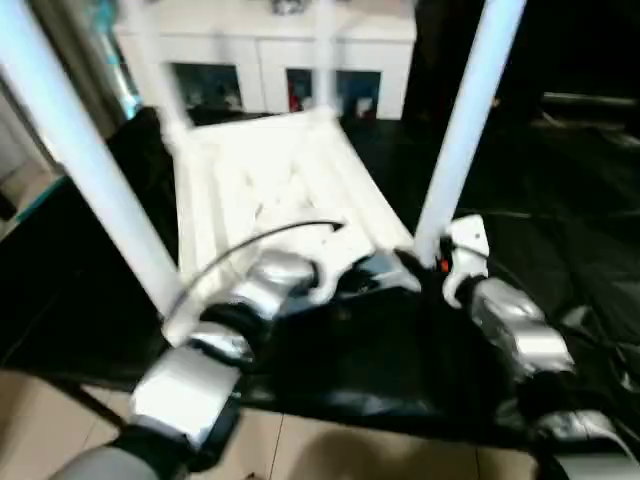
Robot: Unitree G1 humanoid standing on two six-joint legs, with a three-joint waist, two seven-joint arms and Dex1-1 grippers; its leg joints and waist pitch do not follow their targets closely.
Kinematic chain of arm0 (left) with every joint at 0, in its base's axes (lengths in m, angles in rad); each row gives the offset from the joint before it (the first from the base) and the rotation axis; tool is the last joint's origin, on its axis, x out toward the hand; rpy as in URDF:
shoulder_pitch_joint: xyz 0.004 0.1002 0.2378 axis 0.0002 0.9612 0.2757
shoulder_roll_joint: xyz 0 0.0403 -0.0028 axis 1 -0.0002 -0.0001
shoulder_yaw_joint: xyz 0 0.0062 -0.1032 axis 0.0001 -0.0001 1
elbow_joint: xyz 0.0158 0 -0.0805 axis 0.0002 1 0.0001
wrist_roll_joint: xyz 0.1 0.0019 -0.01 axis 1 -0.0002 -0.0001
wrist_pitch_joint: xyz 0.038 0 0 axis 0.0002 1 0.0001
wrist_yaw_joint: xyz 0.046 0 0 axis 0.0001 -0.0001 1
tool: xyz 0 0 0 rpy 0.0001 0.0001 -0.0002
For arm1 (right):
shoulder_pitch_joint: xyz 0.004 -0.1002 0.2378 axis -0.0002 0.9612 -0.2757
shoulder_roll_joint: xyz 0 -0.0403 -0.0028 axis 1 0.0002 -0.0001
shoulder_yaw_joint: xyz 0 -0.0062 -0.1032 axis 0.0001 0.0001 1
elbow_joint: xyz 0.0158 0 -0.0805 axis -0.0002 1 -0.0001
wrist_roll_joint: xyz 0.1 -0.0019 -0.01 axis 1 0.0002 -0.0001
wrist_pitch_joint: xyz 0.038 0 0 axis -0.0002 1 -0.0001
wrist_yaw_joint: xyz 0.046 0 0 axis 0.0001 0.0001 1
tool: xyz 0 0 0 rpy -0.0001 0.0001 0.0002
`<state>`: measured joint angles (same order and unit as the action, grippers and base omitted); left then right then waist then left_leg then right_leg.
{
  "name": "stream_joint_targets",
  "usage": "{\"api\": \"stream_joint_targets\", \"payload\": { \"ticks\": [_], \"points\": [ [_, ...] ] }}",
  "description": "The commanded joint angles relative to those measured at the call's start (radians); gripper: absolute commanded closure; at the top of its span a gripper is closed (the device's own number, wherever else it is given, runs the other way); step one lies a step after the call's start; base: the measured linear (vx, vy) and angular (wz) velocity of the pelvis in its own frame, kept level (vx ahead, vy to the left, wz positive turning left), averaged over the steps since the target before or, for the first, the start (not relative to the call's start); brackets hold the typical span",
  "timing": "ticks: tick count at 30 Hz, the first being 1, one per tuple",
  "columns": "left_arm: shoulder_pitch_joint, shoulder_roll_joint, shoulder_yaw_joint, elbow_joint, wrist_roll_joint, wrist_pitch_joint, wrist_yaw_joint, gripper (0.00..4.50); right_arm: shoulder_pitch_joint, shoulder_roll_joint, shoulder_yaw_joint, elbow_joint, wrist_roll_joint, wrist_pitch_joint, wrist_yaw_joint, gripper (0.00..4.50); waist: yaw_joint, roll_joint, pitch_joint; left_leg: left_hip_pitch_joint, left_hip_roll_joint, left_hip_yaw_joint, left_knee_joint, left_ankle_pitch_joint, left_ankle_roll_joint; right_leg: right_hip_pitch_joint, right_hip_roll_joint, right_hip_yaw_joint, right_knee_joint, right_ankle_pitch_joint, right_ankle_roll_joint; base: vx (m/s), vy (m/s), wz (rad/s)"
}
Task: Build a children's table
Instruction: Rotate leg to tighten
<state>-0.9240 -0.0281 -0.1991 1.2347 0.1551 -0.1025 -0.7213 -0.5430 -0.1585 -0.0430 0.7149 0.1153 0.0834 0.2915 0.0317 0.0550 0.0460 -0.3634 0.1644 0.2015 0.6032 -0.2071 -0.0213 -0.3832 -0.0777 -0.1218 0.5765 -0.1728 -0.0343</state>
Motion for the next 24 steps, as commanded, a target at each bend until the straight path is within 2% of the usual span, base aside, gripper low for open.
{"api": "stream_joint_targets", "payload": {
  "ticks": [1, 2, 4, 6, 7, 10, 13, 15, 17, 18, 20, 21, 23, 24],
  "points": [
    [-0.042, -0.039, 0.038, -0.007, -0.006, -0.013, 0.113, 4.50, 0.004, 0.074, 0.047, 0.090, -0.036, 0.011, -0.038, 1.78, 0.000, -0.007, -0.063, 0.008, 0.074, -0.047, -0.071, -0.176, 0.073, 0.043, -0.106, 0.064, -0.086, -0.311, -0.168, 0.000, 0.000, 0.00],
    [-0.043, -0.046, 0.034, -0.005, -0.004, -0.019, 0.111, 4.50, -0.007, 0.083, 0.055, 0.102, -0.046, -0.008, -0.040, 1.78, -0.004, -0.012, -0.065, 0.003, 0.074, -0.046, -0.070, -0.158, 0.084, 0.046, -0.104, 0.064, -0.081, -0.260, -0.182, 0.000, 0.000, 0.00],
    [-0.040, -0.046, 0.029, -0.007, -0.006, -0.030, 0.083, 4.50, -0.012, 0.077, 0.068, 0.099, -0.053, -0.042, -0.009, 1.22, -0.001, -0.015, -0.067, 0.002, 0.072, -0.042, -0.067, -0.140, 0.106, 0.049, -0.105, 0.066, -0.074, -0.215, -0.195, 0.000, 0.000, 0.00],
    [-0.035, -0.038, 0.028, -0.011, -0.010, -0.039, 0.053, 4.50, -0.009, 0.065, 0.072, 0.083, -0.045, -0.063, 0.037, 1.08, 0.001, -0.015, -0.068, 0.001, 0.071, -0.040, -0.064, -0.125, 0.132, 0.050, -0.103, 0.065, -0.069, -0.177, -0.208, 0.000, 0.000, 0.00],
    [-0.031, -0.033, 0.027, -0.014, -0.013, -0.042, 0.034, 4.50, -0.006, 0.056, 0.075, 0.074, -0.041, -0.070, 0.060, 0.88, 0.001, -0.018, -0.068, 0.000, 0.071, -0.040, -0.065, -0.123, 0.138, 0.051, -0.104, 0.065, -0.069, -0.173, -0.209, 0.000, 0.000, 0.00],
    [-0.011, 0.010, 0.018, -0.028, -0.021, -0.070, -0.079, 4.50, 0.020, -0.013, 0.102, -0.003, -0.004, -0.093, 0.255, 0.64, 0.006, -0.018, -0.064, 0.001, 0.071, -0.038, -0.064, -0.138, 0.157, 0.054, -0.103, 0.063, -0.075, -0.211, -0.199, 0.000, 0.000, 0.00],
    [-0.005, 0.026, 0.016, -0.031, -0.025, -0.084, -0.124, 4.50, 0.031, -0.039, 0.113, -0.024, 0.002, -0.103, 0.334, 0.64, 0.008, -0.018, -0.063, -0.002, 0.075, -0.039, -0.065, -0.140, 0.166, 0.052, -0.101, 0.061, -0.074, -0.229, -0.190, 0.000, 0.000, 0.00],
    [0.005, 0.044, 0.013, -0.036, -0.031, -0.099, -0.189, 4.50, 0.048, -0.075, 0.128, -0.056, 0.013, -0.104, 0.418, 0.64, 0.009, -0.018, -0.063, 0.001, 0.077, -0.039, -0.066, -0.148, 0.154, 0.051, -0.101, 0.061, -0.076, -0.251, -0.192, 0.000, 0.000, 0.00],
    [0.026, 0.088, -0.002, -0.056, -0.038, -0.130, -0.329, 4.50, 0.085, -0.149, 0.148, -0.132, 0.047, -0.082, 0.571, 0.64, 0.015, -0.020, -0.063, -0.001, 0.078, -0.038, -0.065, -0.141, 0.163, 0.053, -0.101, 0.062, -0.074, -0.236, -0.191, 0.000, 0.000, 0.00],
    [0.034, 0.104, -0.006, -0.065, -0.043, -0.140, -0.384, 4.50, 0.099, -0.175, 0.151, -0.160, 0.060, -0.069, 0.625, 0.64, 0.019, -0.023, -0.066, -0.004, 0.079, -0.038, -0.063, -0.124, 0.181, 0.056, -0.101, 0.064, -0.067, -0.202, -0.193, 0.000, 0.000, 0.00],
    [0.048, 0.129, -0.006, -0.083, -0.063, -0.138, -0.487, 4.50, 0.121, -0.217, 0.153, -0.197, 0.075, -0.060, 0.695, 0.64, 0.024, -0.020, -0.068, -0.004, 0.082, -0.038, -0.061, -0.110, 0.194, 0.052, -0.102, 0.064, -0.061, -0.171, -0.203, 0.000, 0.000, 0.00],
    [0.048, 0.129, -0.006, -0.083, -0.063, -0.138, -0.487, 4.50, 0.121, -0.217, 0.153, -0.197, 0.075, -0.060, 0.695, 0.64, 0.026, -0.020, -0.068, -0.003, 0.083, -0.037, -0.061, -0.107, 0.195, 0.052, -0.103, 0.064, -0.060, -0.165, -0.206, 0.000, 0.000, 0.00],
    [0.060, 0.158, -0.005, -0.105, -0.082, -0.130, -0.581, 4.50, 0.150, -0.264, 0.150, -0.235, 0.092, -0.043, 0.771, 0.64, 0.035, -0.021, -0.069, -0.001, 0.087, -0.037, -0.060, -0.098, 0.191, 0.049, -0.105, 0.066, -0.058, -0.153, -0.215, 0.000, 0.000, 0.00],
    [0.060, 0.159, -0.005, -0.105, -0.083, -0.130, -0.584, 4.50, 0.151, -0.266, 0.150, -0.236, 0.093, -0.042, 0.774, 0.64, 0.042, -0.018, -0.071, 0.003, 0.089, -0.036, -0.060, -0.095, 0.189, 0.046, -0.105, 0.067, -0.056, -0.147, -0.218, 0.000, 0.000, 0.00]
  ]
}}
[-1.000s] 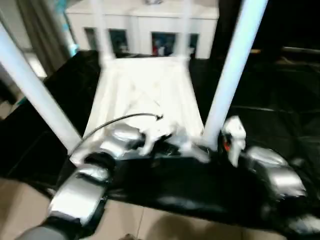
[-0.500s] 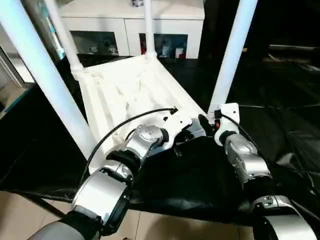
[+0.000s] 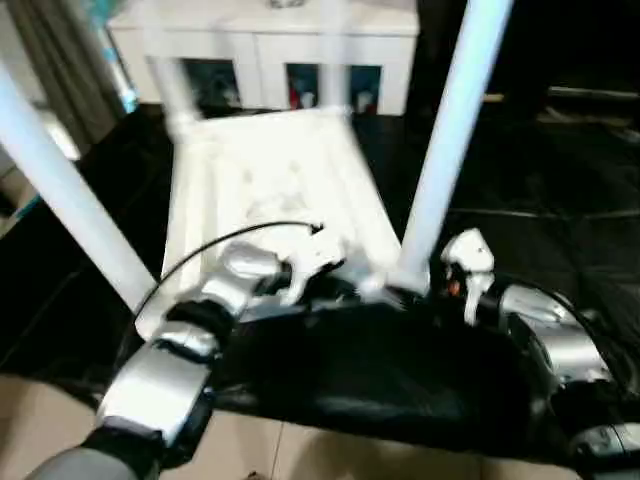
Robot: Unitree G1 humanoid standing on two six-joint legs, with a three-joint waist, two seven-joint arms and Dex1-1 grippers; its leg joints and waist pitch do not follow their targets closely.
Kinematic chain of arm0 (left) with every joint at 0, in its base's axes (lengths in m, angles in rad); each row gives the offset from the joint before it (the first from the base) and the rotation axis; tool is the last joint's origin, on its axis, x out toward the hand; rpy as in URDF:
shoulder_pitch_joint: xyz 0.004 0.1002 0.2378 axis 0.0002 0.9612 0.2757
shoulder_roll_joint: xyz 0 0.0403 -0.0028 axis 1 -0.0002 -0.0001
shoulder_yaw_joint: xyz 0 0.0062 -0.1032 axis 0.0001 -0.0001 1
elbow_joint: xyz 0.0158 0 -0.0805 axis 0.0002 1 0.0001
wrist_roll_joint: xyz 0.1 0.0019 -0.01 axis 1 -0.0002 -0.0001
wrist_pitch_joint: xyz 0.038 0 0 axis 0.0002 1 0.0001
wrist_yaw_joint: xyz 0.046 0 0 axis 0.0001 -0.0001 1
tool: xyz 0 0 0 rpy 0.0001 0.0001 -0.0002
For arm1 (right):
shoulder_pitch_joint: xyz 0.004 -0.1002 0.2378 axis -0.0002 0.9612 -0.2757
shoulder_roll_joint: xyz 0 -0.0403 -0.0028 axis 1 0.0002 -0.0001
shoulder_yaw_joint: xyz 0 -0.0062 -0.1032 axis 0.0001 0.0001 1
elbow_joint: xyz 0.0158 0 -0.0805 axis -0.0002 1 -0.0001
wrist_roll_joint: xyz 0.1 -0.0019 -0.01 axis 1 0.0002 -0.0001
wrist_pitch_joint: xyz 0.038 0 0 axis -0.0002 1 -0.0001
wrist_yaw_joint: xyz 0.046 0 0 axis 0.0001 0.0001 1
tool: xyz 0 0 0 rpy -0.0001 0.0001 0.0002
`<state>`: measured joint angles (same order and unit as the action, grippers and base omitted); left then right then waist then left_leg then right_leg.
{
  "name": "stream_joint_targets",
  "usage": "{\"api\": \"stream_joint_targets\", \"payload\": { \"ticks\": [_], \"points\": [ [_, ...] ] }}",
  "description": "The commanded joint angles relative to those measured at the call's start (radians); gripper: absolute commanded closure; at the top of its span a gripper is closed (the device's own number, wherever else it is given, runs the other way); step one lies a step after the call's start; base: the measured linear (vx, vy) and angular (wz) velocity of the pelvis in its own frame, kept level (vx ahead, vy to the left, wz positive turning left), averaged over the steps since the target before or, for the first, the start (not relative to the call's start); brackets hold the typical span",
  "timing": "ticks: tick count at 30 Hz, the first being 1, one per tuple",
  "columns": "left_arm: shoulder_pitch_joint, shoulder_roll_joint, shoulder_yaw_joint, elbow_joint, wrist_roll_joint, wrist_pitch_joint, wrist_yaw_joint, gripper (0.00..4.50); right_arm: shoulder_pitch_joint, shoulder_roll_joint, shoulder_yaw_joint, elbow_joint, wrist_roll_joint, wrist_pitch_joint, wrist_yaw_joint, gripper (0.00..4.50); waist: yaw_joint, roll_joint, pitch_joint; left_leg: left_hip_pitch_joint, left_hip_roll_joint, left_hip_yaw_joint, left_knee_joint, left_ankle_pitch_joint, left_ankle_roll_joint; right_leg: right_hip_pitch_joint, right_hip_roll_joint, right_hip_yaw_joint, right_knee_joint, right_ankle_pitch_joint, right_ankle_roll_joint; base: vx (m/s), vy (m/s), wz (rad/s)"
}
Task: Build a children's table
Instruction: Rotate leg to tighten
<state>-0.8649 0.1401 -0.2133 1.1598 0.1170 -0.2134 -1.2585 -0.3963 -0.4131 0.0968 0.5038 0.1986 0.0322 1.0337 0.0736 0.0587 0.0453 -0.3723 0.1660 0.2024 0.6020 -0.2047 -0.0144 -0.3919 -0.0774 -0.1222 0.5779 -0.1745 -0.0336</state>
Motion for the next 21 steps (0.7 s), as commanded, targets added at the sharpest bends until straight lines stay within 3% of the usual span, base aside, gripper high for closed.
{"api": "stream_joint_targets", "payload": {
  "ticks": [1, 5, 12, 13, 15, 19, 21],
  "points": [
    [0.005, -0.002, 0.010, -0.036, -0.048, -0.019, -0.075, 4.50, 0.013, -0.023, 0.010, -0.035, 0.013, 0.018, 0.054, 0.64, 0.004, -0.022, -0.070, 0.010, 0.089, -0.037, -0.059, -0.090, 0.180, 0.053, -0.104, 0.068, -0.055, -0.134, -0.223, 0.000, 0.000, 0.00],
    [0.012, 0.007, 0.017, -0.047, -0.052, -0.015, -0.105, 4.50, 0.026, -0.036, 0.015, -0.055, 0.024, 0.033, 0.075, 0.89, 0.019, -0.023, -0.072, 0.010, 0.090, -0.037, -0.058, -0.069, 0.171, 0.052, -0.107, 0.068, -0.048, -0.101, -0.227, 0.000, 0.000, 0.00],
    [0.021, 0.010, 0.019, -0.057, -0.053, -0.016, -0.107, 4.50, 0.040, -0.023, 0.027, -0.082, 0.032, 0.058, 0.092, 1.37, 0.022, -0.024, -0.076, 0.004, 0.087, -0.038, -0.052, -0.035, 0.186, 0.051, -0.106, 0.066, -0.043, -0.075, -0.220, 0.000, 0.000, 0.00],
    [0.022, 0.010, 0.021, -0.060, -0.054, -0.016, -0.104, 4.50, 0.043, -0.018, 0.028, -0.087, 0.034, 0.065, 0.097, 1.52, 0.022, -0.028, -0.076, 0.004, 0.087, -0.037, -0.052, -0.040, 0.185, 0.050, -0.105, 0.066, -0.044, -0.083, -0.218, 0.000, 0.000, 0.00],
    [0.023, 0.009, 0.023, -0.061, -0.053, -0.016, -0.099, 4.50, 0.046, -0.016, 0.030, -0.091, 0.035, 0.069, 0.099, 1.68, 0.023, -0.026, -0.073, 0.003, 0.086, -0.037, -0.053, -0.056, 0.176, 0.050, -0.106, 0.066, -0.048, -0.116, -0.213, 0.000, 0.000, 0.00],
    [0.006, -0.012, 0.033, -0.035, -0.024, -0.020, 0.061, 4.50, 0.039, 0.031, 0.024, -0.031, -0.027, 0.063, -0.063, 1.75, 0.018, -0.029, -0.069, 0.005, 0.085, -0.037, -0.056, -0.080, 0.150, 0.048, -0.106, 0.065, -0.056, -0.179, -0.198, 0.000, 0.000, 0.00],
    [-0.020, -0.046, 0.042, -0.002, -0.001, 0.015, 0.235, 4.50, 0.012, 0.089, 0.006, 0.062, -0.085, 0.083, -0.264, 1.76, 0.005, -0.033, -0.060, 0.009, 0.078, -0.038, -0.061, -0.131, 0.103, 0.045, -0.106, 0.063, -0.072, -0.287, -0.176, 0.000, 0.000, 0.00]
  ]
}}
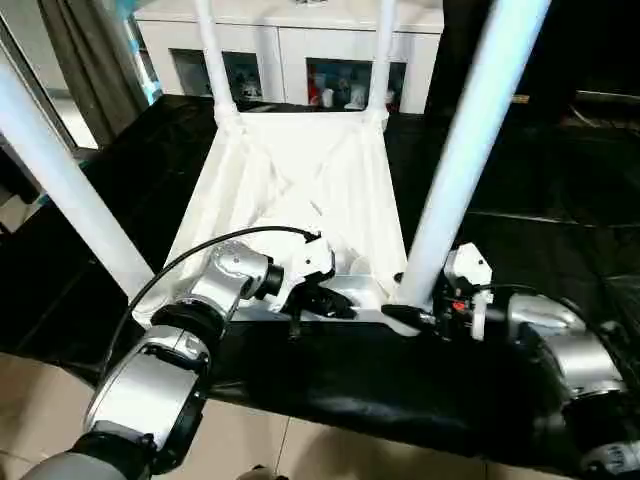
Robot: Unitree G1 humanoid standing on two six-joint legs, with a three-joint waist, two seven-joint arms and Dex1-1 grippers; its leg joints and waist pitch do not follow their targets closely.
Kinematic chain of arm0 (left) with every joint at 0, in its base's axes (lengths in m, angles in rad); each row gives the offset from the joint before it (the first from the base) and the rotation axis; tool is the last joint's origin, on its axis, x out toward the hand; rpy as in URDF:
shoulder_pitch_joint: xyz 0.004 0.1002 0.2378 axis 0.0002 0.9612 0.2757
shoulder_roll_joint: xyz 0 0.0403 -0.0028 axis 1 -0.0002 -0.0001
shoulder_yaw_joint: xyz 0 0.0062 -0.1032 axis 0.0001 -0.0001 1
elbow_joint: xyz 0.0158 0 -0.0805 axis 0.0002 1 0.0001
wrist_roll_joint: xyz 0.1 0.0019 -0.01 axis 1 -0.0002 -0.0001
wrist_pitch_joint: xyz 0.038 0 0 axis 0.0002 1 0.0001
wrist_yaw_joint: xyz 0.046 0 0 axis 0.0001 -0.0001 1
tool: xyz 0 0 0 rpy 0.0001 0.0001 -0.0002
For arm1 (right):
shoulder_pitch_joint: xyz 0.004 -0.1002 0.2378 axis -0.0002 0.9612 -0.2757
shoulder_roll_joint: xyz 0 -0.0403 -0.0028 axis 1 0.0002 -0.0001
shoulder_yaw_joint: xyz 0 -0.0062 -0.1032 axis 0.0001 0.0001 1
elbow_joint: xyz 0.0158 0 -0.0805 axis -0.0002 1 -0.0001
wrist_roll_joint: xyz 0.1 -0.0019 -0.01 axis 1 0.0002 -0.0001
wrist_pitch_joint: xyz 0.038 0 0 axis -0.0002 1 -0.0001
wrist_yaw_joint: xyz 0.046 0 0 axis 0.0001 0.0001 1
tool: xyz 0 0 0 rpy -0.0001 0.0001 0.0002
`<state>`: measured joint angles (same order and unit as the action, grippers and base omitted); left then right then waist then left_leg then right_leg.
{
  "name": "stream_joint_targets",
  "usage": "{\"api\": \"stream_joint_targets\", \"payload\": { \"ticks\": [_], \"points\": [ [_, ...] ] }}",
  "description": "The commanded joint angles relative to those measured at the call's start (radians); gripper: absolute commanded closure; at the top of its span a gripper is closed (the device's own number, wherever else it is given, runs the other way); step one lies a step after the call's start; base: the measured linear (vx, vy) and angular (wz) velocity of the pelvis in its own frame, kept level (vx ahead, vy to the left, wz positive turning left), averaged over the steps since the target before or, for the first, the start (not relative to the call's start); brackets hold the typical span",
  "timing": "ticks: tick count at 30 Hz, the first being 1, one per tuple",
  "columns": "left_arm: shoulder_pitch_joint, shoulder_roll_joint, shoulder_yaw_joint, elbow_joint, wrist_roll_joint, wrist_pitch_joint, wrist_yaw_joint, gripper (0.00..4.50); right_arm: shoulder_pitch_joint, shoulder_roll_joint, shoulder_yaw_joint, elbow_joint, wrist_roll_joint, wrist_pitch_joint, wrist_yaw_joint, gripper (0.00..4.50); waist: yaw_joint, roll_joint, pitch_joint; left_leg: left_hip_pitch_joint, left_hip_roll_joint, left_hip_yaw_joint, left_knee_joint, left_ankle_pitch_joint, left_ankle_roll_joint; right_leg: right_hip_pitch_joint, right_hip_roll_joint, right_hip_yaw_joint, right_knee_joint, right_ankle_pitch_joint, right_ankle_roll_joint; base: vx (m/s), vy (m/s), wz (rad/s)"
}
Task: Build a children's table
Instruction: Rotate leg to tighten
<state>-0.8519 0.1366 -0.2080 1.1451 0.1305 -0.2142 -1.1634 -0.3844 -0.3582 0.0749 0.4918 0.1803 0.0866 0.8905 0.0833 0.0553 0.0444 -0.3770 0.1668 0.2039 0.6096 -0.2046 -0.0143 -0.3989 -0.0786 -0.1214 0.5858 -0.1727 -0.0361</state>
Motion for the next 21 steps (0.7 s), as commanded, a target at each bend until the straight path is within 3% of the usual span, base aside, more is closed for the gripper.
{"api": "stream_joint_targets", "payload": {
  "ticks": [1, 2, 3, 4, 6, 7, 8, 9, 10, 11, 13, 14, 21],
  "points": [
    [-0.041, -0.057, 0.042, 0.022, -0.011, 0.026, 0.195, 4.50, -0.011, 0.060, 0.012, 0.104, -0.074, 0.037, -0.193, 1.77, -0.010, -0.029, -0.054, 0.014, 0.072, -0.038, -0.070, -0.154, 0.091, 0.052, -0.103, 0.060, -0.088, -0.344, -0.161, 0.000, 0.000, 0.00],
    [-0.048, -0.076, 0.045, 0.029, -0.006, 0.037, 0.249, 4.50, -0.025, 0.091, -0.009, 0.135, -0.076, 0.046, -0.274, 1.77, -0.014, -0.025, -0.054, 0.027, 0.071, -0.041, -0.073, -0.198, 0.064, 0.049, -0.105, 0.059, -0.104, -0.429, -0.137, 0.000, 0.000, 0.00],
    [-0.049, -0.078, 0.045, 0.030, -0.005, 0.039, 0.256, 4.50, -0.027, 0.094, -0.012, 0.139, -0.076, 0.048, -0.284, 1.78, -0.021, -0.026, -0.050, 0.025, 0.071, -0.042, -0.075, -0.212, 0.054, 0.048, -0.104, 0.059, -0.105, -0.453, -0.129, 0.000, 0.000, 0.00],
    [-0.055, -0.090, 0.046, 0.034, -0.002, 0.047, 0.290, 4.50, -0.036, 0.114, -0.025, 0.158, -0.076, 0.054, -0.336, 1.78, -0.034, -0.028, -0.048, 0.020, 0.071, -0.048, -0.080, -0.227, 0.043, 0.056, -0.104, 0.056, -0.110, -0.484, -0.112, 0.000, 0.000, 0.00],
    [-0.066, -0.118, 0.047, 0.044, 0.004, 0.066, 0.362, 4.50, -0.057, 0.151, -0.049, 0.195, -0.080, 0.059, -0.440, 1.78, -0.052, -0.024, -0.050, 0.020, 0.077, -0.056, -0.087, -0.251, 0.034, 0.058, -0.104, 0.054, -0.111, -0.472, -0.107, 0.000, 0.000, 0.00],
    [-0.074, -0.139, 0.048, 0.051, 0.006, 0.076, 0.410, 4.50, -0.075, 0.180, -0.064, 0.220, -0.078, 0.060, -0.502, 1.78, -0.061, -0.016, -0.053, 0.018, 0.076, -0.059, -0.086, -0.256, 0.035, 0.059, -0.106, 0.057, -0.107, -0.444, -0.118, 0.000, 0.000, 0.00],
    [-0.082, -0.162, 0.048, 0.056, 0.008, 0.086, 0.452, 4.50, -0.094, 0.207, -0.074, 0.245, -0.082, 0.063, -0.561, 1.78, -0.065, -0.019, -0.056, 0.020, 0.076, -0.057, -0.085, -0.245, 0.036, 0.059, -0.106, 0.060, -0.106, -0.400, -0.134, 0.000, 0.000, 0.00],
    [-0.088, -0.182, 0.047, 0.060, 0.010, 0.091, 0.476, 4.50, -0.112, 0.231, -0.076, 0.265, -0.086, 0.063, -0.599, 1.78, -0.066, -0.016, -0.058, 0.022, 0.073, -0.054, -0.082, -0.236, 0.039, 0.058, -0.105, 0.062, -0.103, -0.368, -0.148, 0.000, 0.000, 0.00],
    [-0.094, -0.197, 0.045, 0.064, 0.012, 0.093, 0.498, 4.50, -0.128, 0.250, -0.073, 0.284, -0.094, 0.054, -0.626, 1.78, -0.071, -0.022, -0.059, 0.021, 0.068, -0.048, -0.078, -0.212, 0.056, 0.057, -0.103, 0.065, -0.098, -0.310, -0.179, 0.000, 0.000, 0.00],
    [-0.097, -0.206, 0.041, 0.066, 0.016, 0.090, 0.503, 4.50, -0.138, 0.259, -0.063, 0.295, -0.103, 0.041, -0.632, 1.78, -0.071, -0.022, -0.059, 0.022, 0.066, -0.046, -0.075, -0.208, 0.065, 0.058, -0.104, 0.065, -0.099, -0.307, -0.184, 0.000, 0.000, 0.00],
    [-0.102, -0.211, 0.039, 0.071, 0.020, 0.085, 0.506, 4.50, -0.148, 0.266, -0.046, 0.300, -0.124, 0.006, -0.627, 1.78, -0.071, -0.019, -0.061, 0.016, 0.063, -0.044, -0.072, -0.181, 0.089, 0.062, -0.104, 0.063, -0.097, -0.290, -0.183, 0.000, 0.000, 0.00],
    [-0.105, -0.210, 0.036, 0.075, 0.022, 0.078, 0.498, 4.50, -0.153, 0.266, -0.034, 0.293, -0.133, -0.035, -0.597, 1.22, -0.070, -0.022, -0.061, 0.014, 0.063, -0.044, -0.072, -0.169, 0.100, 0.063, -0.103, 0.062, -0.097, -0.287, -0.180, 0.000, 0.000, 0.00],
    [-0.095, -0.160, 0.023, 0.077, 0.027, 0.059, 0.422, 4.50, -0.142, 0.216, -0.025, 0.238, -0.093, -0.104, -0.415, 0.60, -0.066, -0.023, -0.062, 0.012, 0.068, -0.044, -0.071, -0.162, 0.130, 0.066, -0.102, 0.062, -0.089, -0.260, -0.190, 0.000, 0.000, 0.00]
  ]
}}
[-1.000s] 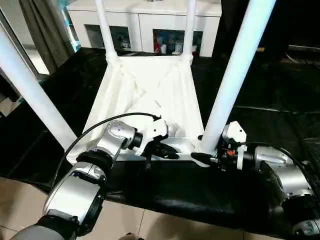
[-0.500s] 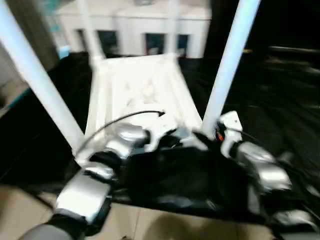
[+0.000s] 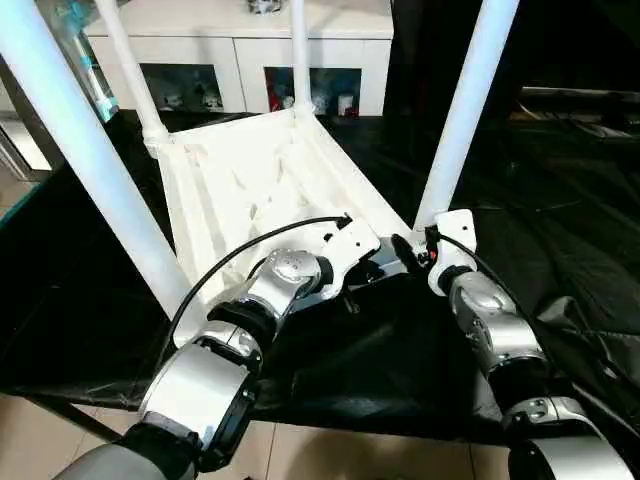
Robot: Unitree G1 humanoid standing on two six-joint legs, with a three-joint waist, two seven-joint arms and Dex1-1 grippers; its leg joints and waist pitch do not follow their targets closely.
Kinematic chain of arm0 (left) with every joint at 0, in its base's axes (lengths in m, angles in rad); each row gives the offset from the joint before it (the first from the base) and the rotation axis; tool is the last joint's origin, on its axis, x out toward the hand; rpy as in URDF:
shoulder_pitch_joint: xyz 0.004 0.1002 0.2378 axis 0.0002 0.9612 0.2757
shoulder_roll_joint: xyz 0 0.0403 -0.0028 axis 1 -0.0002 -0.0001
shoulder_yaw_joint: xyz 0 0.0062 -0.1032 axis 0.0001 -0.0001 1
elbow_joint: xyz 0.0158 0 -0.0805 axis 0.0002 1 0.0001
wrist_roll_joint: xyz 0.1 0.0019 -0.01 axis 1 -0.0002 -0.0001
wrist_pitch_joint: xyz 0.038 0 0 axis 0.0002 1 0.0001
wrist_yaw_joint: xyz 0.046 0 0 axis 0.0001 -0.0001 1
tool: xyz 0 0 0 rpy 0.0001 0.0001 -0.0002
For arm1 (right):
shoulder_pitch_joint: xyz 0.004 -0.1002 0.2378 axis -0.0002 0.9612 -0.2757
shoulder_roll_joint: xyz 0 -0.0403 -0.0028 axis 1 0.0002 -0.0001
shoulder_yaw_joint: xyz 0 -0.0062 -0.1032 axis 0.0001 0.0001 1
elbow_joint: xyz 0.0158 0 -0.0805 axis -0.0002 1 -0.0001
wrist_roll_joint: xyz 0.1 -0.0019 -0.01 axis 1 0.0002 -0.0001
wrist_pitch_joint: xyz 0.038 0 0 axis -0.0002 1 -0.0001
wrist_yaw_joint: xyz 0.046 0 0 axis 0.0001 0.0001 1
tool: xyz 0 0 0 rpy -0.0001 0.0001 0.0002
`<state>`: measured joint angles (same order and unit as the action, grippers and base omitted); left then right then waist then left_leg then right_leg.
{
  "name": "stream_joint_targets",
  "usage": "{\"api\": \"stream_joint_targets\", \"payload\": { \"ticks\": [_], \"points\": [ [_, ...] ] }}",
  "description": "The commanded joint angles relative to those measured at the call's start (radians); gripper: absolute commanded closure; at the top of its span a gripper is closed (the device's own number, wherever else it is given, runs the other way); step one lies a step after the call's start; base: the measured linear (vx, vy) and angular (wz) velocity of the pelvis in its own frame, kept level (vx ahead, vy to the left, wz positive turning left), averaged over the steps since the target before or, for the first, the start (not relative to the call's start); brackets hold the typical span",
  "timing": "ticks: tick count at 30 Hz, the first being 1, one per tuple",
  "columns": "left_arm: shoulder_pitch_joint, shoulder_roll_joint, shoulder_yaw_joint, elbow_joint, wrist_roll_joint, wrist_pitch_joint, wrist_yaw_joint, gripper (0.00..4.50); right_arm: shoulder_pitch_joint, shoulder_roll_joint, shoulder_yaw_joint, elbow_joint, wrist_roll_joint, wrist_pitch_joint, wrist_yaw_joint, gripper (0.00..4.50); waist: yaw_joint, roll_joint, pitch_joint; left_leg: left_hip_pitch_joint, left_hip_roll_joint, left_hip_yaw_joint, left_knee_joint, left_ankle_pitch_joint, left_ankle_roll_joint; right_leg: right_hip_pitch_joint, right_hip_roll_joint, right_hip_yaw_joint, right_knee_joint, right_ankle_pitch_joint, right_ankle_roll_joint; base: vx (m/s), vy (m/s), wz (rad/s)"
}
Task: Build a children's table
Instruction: Rotate leg to tighten
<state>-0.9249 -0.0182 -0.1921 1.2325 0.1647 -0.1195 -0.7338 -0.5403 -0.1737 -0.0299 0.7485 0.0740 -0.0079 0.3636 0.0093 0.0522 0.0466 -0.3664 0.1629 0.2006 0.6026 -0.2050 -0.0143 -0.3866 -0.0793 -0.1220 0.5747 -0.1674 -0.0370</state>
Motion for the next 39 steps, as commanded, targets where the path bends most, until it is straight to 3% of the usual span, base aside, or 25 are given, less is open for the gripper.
{"api": "stream_joint_targets", "payload": {
  "ticks": [1, 4, 8, 13, 19, 21, 22, 23, 34, 36, 37, 38, 39],
  "points": [
    [-0.018, 0.007, 0.005, -0.012, -0.007, -0.038, -0.032, 4.50, 0.020, 0.015, 0.084, -0.036, 0.024, -0.012, 0.158, 0.60, 0.008, -0.022, -0.064, 0.000, 0.070, -0.040, -0.063, -0.163, 0.141, 0.056, -0.101, 0.061, -0.078, -0.264, -0.190, 0.000, 0.000, 0.00],
    [0.003, 0.062, -0.010, -0.022, -0.004, -0.066, -0.156, 4.50, 0.059, -0.073, 0.112, -0.120, 0.059, -0.013, 0.378, 0.60, 0.016, -0.022, -0.065, -0.002, 0.071, -0.039, -0.060, -0.141, 0.164, 0.058, -0.098, 0.060, -0.075, -0.245, -0.187, 0.000, 0.000, 0.00],
    [0.030, 0.113, -0.022, -0.047, -0.022, -0.096, -0.337, 4.50, 0.106, -0.153, 0.127, -0.223, 0.118, 0.043, 0.559, 0.60, 0.035, -0.021, -0.068, -0.004, 0.079, -0.038, -0.058, -0.110, 0.194, 0.057, -0.097, 0.061, -0.063, -0.186, -0.196, 0.000, 0.000, 0.00],
    [0.062, 0.179, -0.043, -0.082, -0.034, -0.120, -0.534, 4.50, 0.134, -0.228, 0.144, -0.276, 0.138, 0.070, 0.695, 0.60, 0.049, -0.015, -0.071, -0.001, 0.086, -0.038, -0.057, -0.093, 0.183, 0.049, -0.098, 0.062, -0.053, -0.139, -0.220, 0.000, 0.000, 0.00],
    [0.083, 0.229, -0.035, -0.114, -0.052, -0.122, -0.639, 4.50, 0.149, -0.266, 0.153, -0.319, 0.145, 0.101, 0.761, 0.60, 0.072, -0.014, -0.072, 0.004, 0.091, -0.037, -0.060, -0.095, 0.155, 0.047, -0.103, 0.067, -0.048, -0.115, -0.229, 0.000, 0.000, 0.00],
    [0.085, 0.233, -0.033, -0.117, -0.053, -0.122, -0.644, 4.50, 0.148, -0.267, 0.155, -0.320, 0.146, 0.104, 0.767, 0.60, 0.076, -0.013, -0.071, 0.007, 0.090, -0.035, -0.061, -0.105, 0.142, 0.046, -0.103, 0.067, -0.051, -0.132, -0.228, 0.000, 0.000, 0.00],
    [0.086, 0.239, -0.031, -0.120, -0.055, -0.121, -0.643, 4.50, 0.147, -0.267, 0.163, -0.320, 0.144, 0.105, 0.775, 0.60, 0.079, -0.019, -0.071, 0.006, 0.090, -0.035, -0.062, -0.107, 0.134, 0.047, -0.103, 0.067, -0.050, -0.138, -0.224, 0.000, 0.000, 0.00],
    [0.087, 0.241, -0.030, -0.123, -0.057, -0.120, -0.643, 4.50, 0.147, -0.266, 0.166, -0.321, 0.144, 0.108, 0.778, 0.87, 0.080, -0.017, -0.071, 0.006, 0.090, -0.036, -0.062, -0.106, 0.132, 0.048, -0.104, 0.067, -0.050, -0.140, -0.224, 0.000, 0.000, 0.00],
    [0.092, 0.225, -0.017, -0.139, -0.071, -0.116, -0.618, 4.50, 0.166, -0.244, 0.171, -0.341, 0.151, 0.143, 0.778, 1.67, 0.081, -0.016, -0.074, 0.004, 0.088, -0.036, -0.059, -0.088, 0.133, 0.048, -0.102, 0.066, -0.049, -0.133, -0.214, 0.000, 0.000, 0.00],
    [0.076, 0.195, 0.002, -0.121, -0.064, -0.093, -0.475, 4.50, 0.164, -0.201, 0.151, -0.287, 0.109, 0.133, 0.647, 1.76, 0.078, -0.013, -0.073, 0.005, 0.091, -0.036, -0.060, -0.093, 0.124, 0.044, -0.102, 0.067, -0.050, -0.137, -0.217, 0.000, 0.000, 0.00],
    [0.076, 0.195, 0.002, -0.121, -0.064, -0.093, -0.475, 4.50, 0.164, -0.201, 0.151, -0.287, 0.109, 0.133, 0.647, 1.76, 0.078, -0.014, -0.070, 0.006, 0.090, -0.038, -0.062, -0.103, 0.115, 0.044, -0.103, 0.065, -0.054, -0.154, -0.214, 0.000, 0.000, 0.00],
    [0.055, 0.164, 0.025, -0.098, -0.061, -0.072, -0.326, 4.50, 0.146, -0.154, 0.131, -0.209, 0.054, 0.102, 0.480, 1.77, 0.072, -0.015, -0.068, 0.006, 0.085, -0.036, -0.063, -0.128, 0.096, 0.043, -0.103, 0.065, -0.060, -0.203, -0.207, 0.000, 0.000, 0.00],
    [0.055, 0.164, 0.025, -0.098, -0.061, -0.072, -0.326, 4.50, 0.146, -0.154, 0.131, -0.209, 0.054, 0.102, 0.480, 1.78, 0.068, -0.016, -0.065, 0.009, 0.084, -0.036, -0.064, -0.150, 0.082, 0.042, -0.104, 0.065, -0.067, -0.242, -0.200, 0.000, 0.000, 0.00]
  ]
}}
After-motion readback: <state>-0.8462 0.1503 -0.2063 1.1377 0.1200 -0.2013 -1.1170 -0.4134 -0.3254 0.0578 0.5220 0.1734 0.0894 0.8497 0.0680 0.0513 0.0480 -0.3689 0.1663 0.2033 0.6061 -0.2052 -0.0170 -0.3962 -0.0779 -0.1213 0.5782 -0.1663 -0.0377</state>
